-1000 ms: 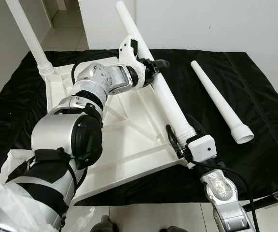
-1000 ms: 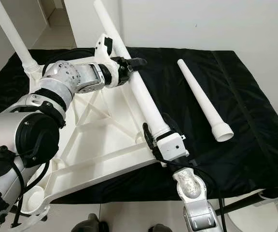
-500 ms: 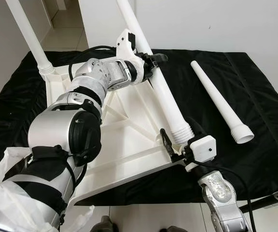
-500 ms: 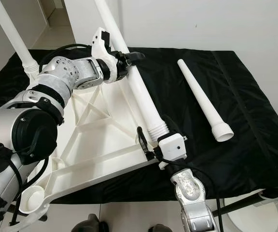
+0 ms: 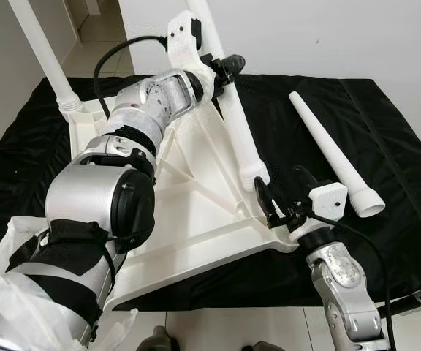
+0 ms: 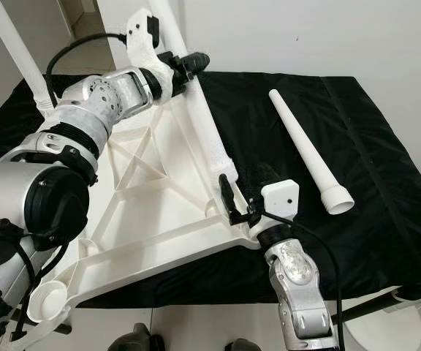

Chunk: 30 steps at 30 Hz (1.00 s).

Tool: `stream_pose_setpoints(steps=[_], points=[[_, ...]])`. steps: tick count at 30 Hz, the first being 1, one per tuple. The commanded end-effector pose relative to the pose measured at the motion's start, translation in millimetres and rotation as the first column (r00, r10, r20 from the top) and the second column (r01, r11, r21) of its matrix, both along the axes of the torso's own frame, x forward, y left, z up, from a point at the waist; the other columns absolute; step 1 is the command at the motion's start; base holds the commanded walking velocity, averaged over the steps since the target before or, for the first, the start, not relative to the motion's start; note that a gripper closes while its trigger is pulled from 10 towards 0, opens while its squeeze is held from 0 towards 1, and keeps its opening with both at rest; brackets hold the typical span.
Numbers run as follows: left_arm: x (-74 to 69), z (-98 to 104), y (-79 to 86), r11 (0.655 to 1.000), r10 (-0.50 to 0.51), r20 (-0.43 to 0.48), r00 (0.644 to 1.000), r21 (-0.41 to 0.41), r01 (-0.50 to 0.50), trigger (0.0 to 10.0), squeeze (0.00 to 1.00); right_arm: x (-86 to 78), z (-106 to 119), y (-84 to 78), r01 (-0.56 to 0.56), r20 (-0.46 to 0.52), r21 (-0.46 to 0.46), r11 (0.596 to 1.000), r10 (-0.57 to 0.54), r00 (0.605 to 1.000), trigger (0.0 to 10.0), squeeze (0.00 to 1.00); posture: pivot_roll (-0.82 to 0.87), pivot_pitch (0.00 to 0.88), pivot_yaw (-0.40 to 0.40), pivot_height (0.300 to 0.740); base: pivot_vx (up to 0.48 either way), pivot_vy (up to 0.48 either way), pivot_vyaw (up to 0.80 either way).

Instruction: Building children table

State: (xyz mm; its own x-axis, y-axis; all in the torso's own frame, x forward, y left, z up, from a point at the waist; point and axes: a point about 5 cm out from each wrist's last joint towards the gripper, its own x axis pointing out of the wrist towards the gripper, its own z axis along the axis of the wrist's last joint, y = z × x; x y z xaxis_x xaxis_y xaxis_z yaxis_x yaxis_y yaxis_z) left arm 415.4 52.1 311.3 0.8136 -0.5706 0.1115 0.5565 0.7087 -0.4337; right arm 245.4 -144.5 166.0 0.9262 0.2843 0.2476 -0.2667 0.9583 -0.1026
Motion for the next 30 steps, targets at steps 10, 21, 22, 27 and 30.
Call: stream_pose_setpoints(steps=[10, 21, 22, 27, 30], points=[[-7.5, 21, -8.5, 0.990, 0.075, 0.260, 0.963, 0.100, -0.104, 10.0, 0.00, 19.5, 20, 1.2, 0.049, -0.025, -0.020, 0.999, -0.050, 0.998, 10.0, 0.00, -0.06, 0.004, 0.042, 0.740, 0.000, 0.000, 0.00], [-20.0, 12, -29.6, 0.987, 0.047, 0.307, 0.950, 0.132, -0.091, 10.0, 0.00, 39.4, 31, 9.9, 0.065, -0.012, -0.045, 0.997, -0.066, 0.998, 10.0, 0.00, -0.04, 0.000, 0.035, 0.740, 0.000, 0.000, 0.00], [-20.0, 12, -29.6, 0.987, 0.047, 0.307, 0.950, 0.132, -0.091, 10.0, 0.00, 39.4, 31, 9.9, 0.065, -0.012, -0.045, 0.997, -0.066, 0.998, 10.0, 0.00, -0.04, 0.000, 0.035, 0.740, 0.000, 0.000, 0.00], [-35.8, 11, -49.5, 0.989, 0.009, 0.338, 0.941, 0.135, -0.058, 10.0, 0.00, 52.0, 31, 11.0, 0.083, -0.045, -0.057, 0.995, -0.085, 0.995, 10.0, 0.00, -0.03, 0.000, 0.025, 0.740, 0.000, 0.000, 0.00], [-44.5, 12, -58.2, 0.991, -0.017, 0.358, 0.934, 0.133, -0.033, 10.0, 0.00, 57.4, 31, 11.8, 0.085, -0.059, -0.066, 0.994, -0.089, 0.994, 10.0, 0.00, -0.03, 0.000, 0.021, 0.740, 0.000, 0.000, 0.00]])
